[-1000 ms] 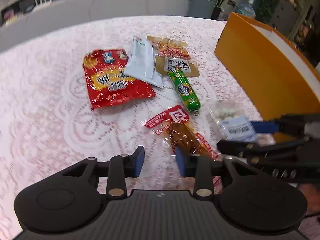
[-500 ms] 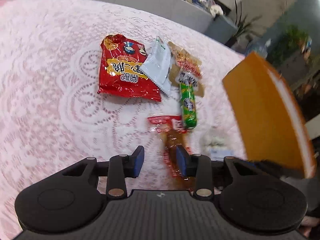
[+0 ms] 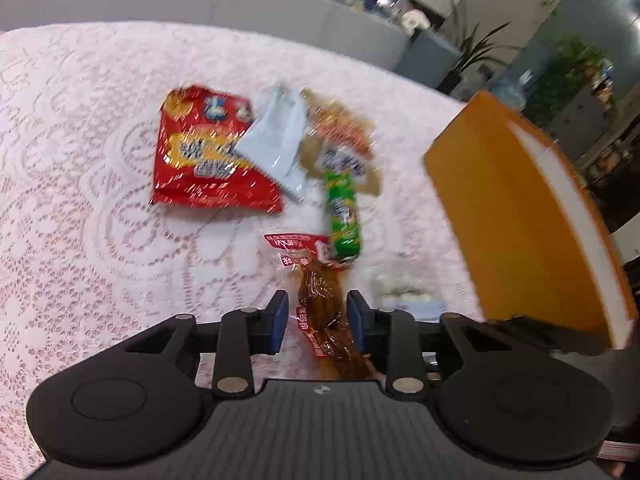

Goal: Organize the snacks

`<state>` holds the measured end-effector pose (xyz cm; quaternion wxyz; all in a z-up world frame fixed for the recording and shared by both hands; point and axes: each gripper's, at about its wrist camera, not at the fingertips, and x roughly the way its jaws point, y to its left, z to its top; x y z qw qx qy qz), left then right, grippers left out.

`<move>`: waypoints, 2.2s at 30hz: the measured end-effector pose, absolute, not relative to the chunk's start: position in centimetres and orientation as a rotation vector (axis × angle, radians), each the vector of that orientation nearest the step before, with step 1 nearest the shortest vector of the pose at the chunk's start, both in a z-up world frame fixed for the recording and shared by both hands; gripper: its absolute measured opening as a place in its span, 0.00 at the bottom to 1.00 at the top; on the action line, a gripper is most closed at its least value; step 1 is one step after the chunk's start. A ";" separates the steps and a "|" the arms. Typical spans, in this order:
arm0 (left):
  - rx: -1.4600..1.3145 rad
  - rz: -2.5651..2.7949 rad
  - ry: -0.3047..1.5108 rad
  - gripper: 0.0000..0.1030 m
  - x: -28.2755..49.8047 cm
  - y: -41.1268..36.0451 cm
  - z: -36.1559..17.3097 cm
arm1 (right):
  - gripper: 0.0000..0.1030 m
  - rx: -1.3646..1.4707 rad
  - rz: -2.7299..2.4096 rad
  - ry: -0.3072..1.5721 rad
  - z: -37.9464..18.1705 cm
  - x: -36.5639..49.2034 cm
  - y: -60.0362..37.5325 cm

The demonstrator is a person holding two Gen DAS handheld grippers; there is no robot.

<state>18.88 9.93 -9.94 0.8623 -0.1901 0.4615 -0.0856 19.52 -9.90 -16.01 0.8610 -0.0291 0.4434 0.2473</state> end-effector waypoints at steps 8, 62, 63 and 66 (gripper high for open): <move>-0.541 -0.213 0.933 0.33 18.9 10.5 -9.7 | 0.61 -0.001 0.524 0.941 -16.0 20.0 -10.7; -0.170 -0.402 0.674 0.16 17.1 -2.2 5.6 | 0.59 -0.107 0.534 0.793 -0.7 16.5 -23.6; -0.157 -0.420 0.674 0.16 17.6 -2.9 5.7 | 0.59 -0.114 0.518 0.794 -0.6 16.7 -24.4; -0.114 -0.467 0.690 0.16 19.3 -5.2 5.2 | 0.59 -0.131 0.474 0.807 -0.6 17.8 -26.6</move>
